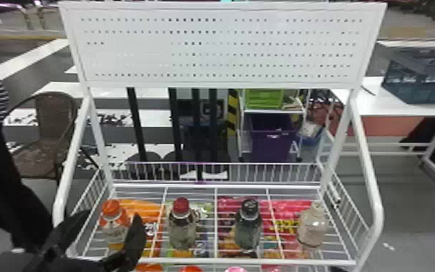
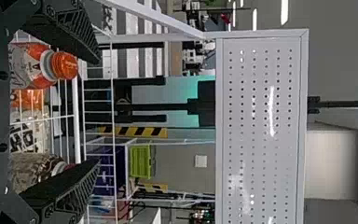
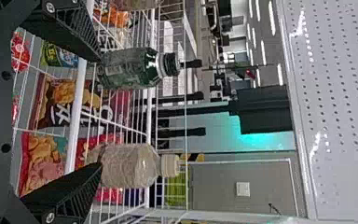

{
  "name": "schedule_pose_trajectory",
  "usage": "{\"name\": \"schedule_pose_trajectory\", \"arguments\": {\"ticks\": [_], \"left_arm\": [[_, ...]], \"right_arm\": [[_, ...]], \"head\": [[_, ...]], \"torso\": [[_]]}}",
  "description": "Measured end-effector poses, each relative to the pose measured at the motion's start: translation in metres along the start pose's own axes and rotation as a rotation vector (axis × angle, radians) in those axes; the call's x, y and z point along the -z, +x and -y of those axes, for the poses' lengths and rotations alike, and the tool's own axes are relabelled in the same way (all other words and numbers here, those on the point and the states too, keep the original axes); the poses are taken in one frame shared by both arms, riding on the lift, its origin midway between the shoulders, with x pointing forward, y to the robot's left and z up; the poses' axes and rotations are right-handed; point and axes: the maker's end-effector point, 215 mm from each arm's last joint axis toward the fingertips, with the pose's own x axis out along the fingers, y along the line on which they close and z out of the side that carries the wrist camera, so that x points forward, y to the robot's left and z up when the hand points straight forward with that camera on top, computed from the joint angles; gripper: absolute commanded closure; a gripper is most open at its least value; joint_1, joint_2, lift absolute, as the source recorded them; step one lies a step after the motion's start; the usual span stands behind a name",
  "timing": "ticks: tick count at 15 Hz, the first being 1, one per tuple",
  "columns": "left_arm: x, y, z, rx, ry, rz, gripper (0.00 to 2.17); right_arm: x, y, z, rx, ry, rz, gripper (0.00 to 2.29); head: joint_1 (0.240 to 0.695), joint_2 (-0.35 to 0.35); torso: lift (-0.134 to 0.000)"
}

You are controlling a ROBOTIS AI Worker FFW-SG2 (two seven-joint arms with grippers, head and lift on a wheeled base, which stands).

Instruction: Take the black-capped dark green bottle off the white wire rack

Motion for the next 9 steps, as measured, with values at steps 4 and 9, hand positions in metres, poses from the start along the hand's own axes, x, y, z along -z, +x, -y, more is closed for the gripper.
{"name": "schedule_pose_trajectory", "arguments": {"ticks": [4,9], "left_arm": [[0.004,-0.001,0.008,0.013,-0.005,-0.007,0.14],[0.005,0.001,0.008,0.013,-0.004,-0.009,0.14]], "right_arm": [[0.013,0.063,-0.032,-0.053,0.001,0.009,0.1],[0.01,0.122,-0.054,-0.097,-0.009,0.017,0.11]], "head": [[0.499,0.0],[0.499,0.0]], "torso": [[0.0],[0.0]]}}
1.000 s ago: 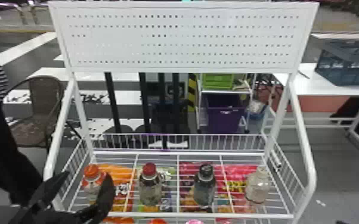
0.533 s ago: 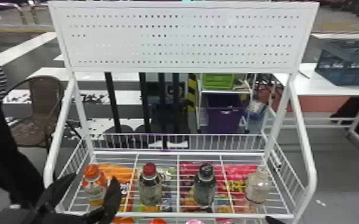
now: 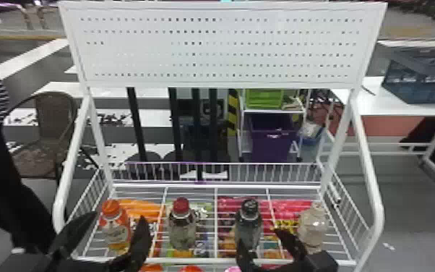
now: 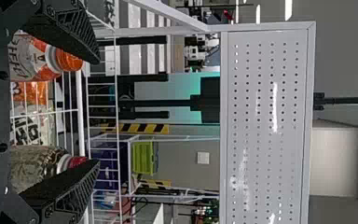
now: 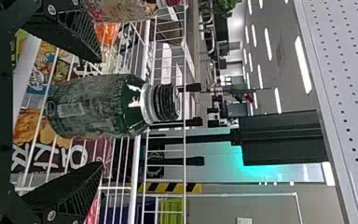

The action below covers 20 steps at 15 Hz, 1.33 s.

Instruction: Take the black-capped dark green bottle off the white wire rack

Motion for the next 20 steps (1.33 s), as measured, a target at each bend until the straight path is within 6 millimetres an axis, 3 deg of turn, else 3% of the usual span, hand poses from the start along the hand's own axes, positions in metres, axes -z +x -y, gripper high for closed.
{"name": "schedule_pose_trajectory", "arguments": {"ticks": [7,12,15,20], "left_arm": [[0.006,0.006,0.001,0.007,0.007,-0.023,0.14],[0.012,0.008,0.0,0.007,0.01,-0.031,0.14],[0.008,0.01,0.001,0.01,0.01,-0.024,0.14],[0.007,0.009,0.002,0.015,0.011,-0.023,0.14]], "right_arm": [[-0.005,0.05,0.002,-0.031,-0.041,-0.005,0.15],[0.007,0.062,0.006,-0.035,-0.04,-0.07,1.44],[0.009,0.057,0.006,-0.03,-0.031,-0.086,1.44],[-0.03,0.04,-0.004,-0.025,-0.014,-0.017,1.44]], "head": [[0.499,0.0],[0.499,0.0],[0.499,0.0],[0.499,0.0]], "torso": [[0.0],[0.0],[0.0],[0.0]]}}
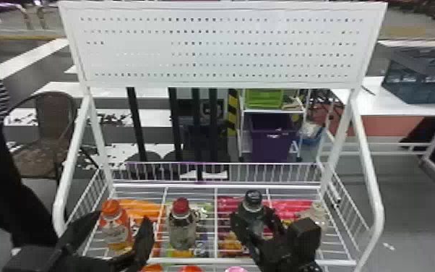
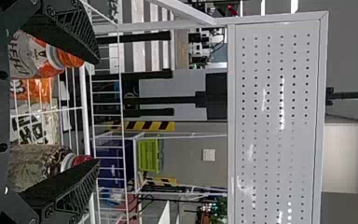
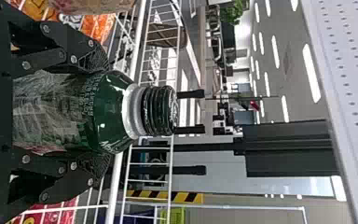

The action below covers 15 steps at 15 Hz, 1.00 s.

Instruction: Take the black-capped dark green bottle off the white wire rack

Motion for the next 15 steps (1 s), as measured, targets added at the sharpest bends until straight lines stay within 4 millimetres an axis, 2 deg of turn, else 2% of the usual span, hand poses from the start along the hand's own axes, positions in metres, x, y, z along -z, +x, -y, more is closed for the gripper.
{"name": "schedule_pose_trajectory", "arguments": {"ticks": [4,6,8,10,12,15], "left_arm": [[0.0,-0.004,0.001,0.003,-0.002,0.0,0.14],[-0.002,-0.005,0.003,0.005,-0.004,0.004,0.14],[-0.005,-0.005,0.003,0.005,-0.006,0.011,0.14],[-0.006,-0.006,0.003,0.006,-0.007,0.016,0.14],[-0.007,-0.006,0.003,0.003,-0.004,0.017,0.14],[-0.007,-0.006,0.002,0.0,-0.003,0.018,0.14]], "right_arm": [[-0.034,-0.035,-0.002,0.045,0.024,0.03,1.44],[-0.05,-0.065,0.002,0.069,0.036,0.051,1.44],[-0.063,-0.097,0.017,0.094,0.023,0.063,1.43],[-0.076,-0.131,0.038,0.127,0.01,0.071,1.28],[-0.089,-0.167,0.057,0.161,0.004,0.08,1.28],[-0.099,-0.206,0.068,0.183,-0.014,0.076,1.28]], "head": [[0.499,0.0],[0.499,0.0],[0.499,0.0],[0.499,0.0],[0.499,0.0],[0.499,0.0]], "torso": [[0.0],[0.0],[0.0],[0.0],[0.0],[0.0]]}}
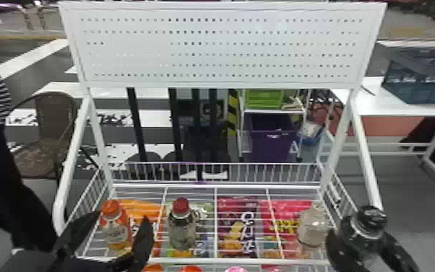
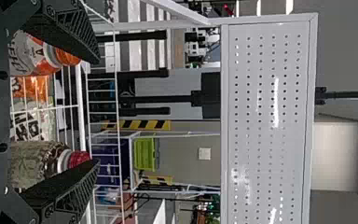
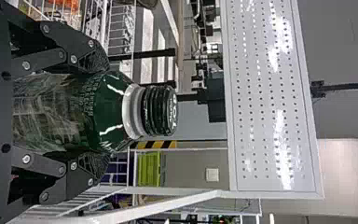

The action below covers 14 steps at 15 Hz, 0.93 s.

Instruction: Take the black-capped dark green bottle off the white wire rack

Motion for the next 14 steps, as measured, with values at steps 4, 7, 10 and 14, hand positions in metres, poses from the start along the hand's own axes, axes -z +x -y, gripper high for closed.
{"name": "schedule_pose_trajectory", "arguments": {"ticks": [4,7,10,14], "left_arm": [[-0.002,0.002,-0.002,-0.004,0.0,0.005,0.14],[-0.005,0.003,-0.002,-0.004,0.0,0.011,0.14],[-0.005,0.003,-0.002,-0.006,0.0,0.009,0.14],[-0.006,0.001,0.0,-0.003,-0.007,0.009,0.14]], "right_arm": [[-0.016,-0.036,0.019,0.024,-0.006,0.034,1.28],[-0.02,-0.052,0.027,0.046,-0.016,0.048,1.28],[-0.021,-0.058,0.027,0.055,-0.012,0.044,1.28],[-0.018,-0.063,0.044,0.091,0.01,0.032,1.28]], "head": [[0.499,0.0],[0.499,0.0],[0.499,0.0],[0.499,0.0]], "torso": [[0.0],[0.0],[0.0],[0.0]]}}
